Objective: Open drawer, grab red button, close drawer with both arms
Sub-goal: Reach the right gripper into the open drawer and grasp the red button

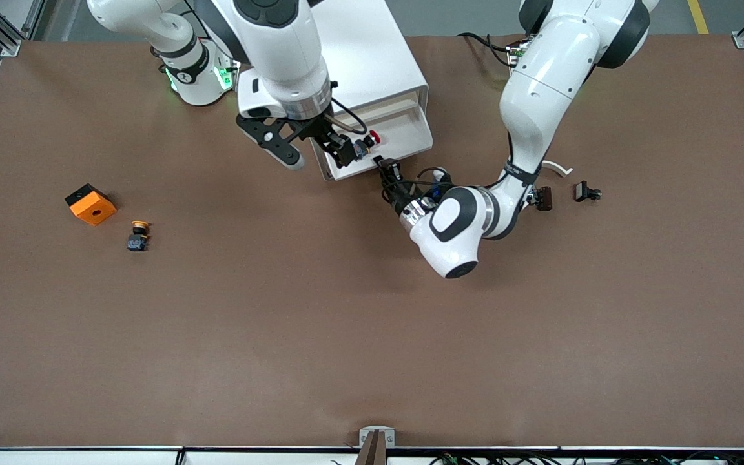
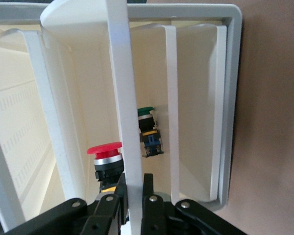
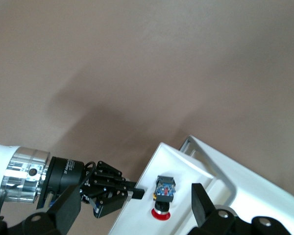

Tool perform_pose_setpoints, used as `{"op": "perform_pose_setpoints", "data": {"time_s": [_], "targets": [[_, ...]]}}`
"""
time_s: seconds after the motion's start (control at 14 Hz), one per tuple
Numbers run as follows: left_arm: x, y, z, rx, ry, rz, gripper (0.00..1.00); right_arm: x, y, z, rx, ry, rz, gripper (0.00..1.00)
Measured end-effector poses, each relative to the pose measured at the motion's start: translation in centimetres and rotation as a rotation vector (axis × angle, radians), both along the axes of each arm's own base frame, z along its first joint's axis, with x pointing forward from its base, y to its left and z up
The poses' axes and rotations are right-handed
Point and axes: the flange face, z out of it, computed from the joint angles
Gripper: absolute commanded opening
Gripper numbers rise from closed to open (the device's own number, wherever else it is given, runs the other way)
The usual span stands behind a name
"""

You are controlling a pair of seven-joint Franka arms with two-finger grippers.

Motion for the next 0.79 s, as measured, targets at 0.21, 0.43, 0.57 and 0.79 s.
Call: {"op": "perform_pose_setpoints", "data": {"time_s": [0.21, 0.43, 0.57, 0.79], "targets": [[1.0, 0.6, 0.2, -0.001, -0.02, 0.025, 0.0, -1.0, 2.1, -1.6, -0.008, 0.007, -0.03, 1.0], [2.5, 1.3, 0.5, -0.002, -0.055, 0.065, 0.07, -1.0, 3.7, -4.7, -0.036, 0.029, -0.117, 1.0], [3.3, 1.5, 0.6, -0.005, -0.084, 0.094, 0.07, -0.6, 4.1, -6.5, -0.056, 0.044, -0.153, 1.0], [3.8, 1.7, 0.6, -0.03, -0.116, 0.108, 1.0, -0.3, 4.2, -8.5, -0.081, 0.062, -0.165, 1.0]]}}
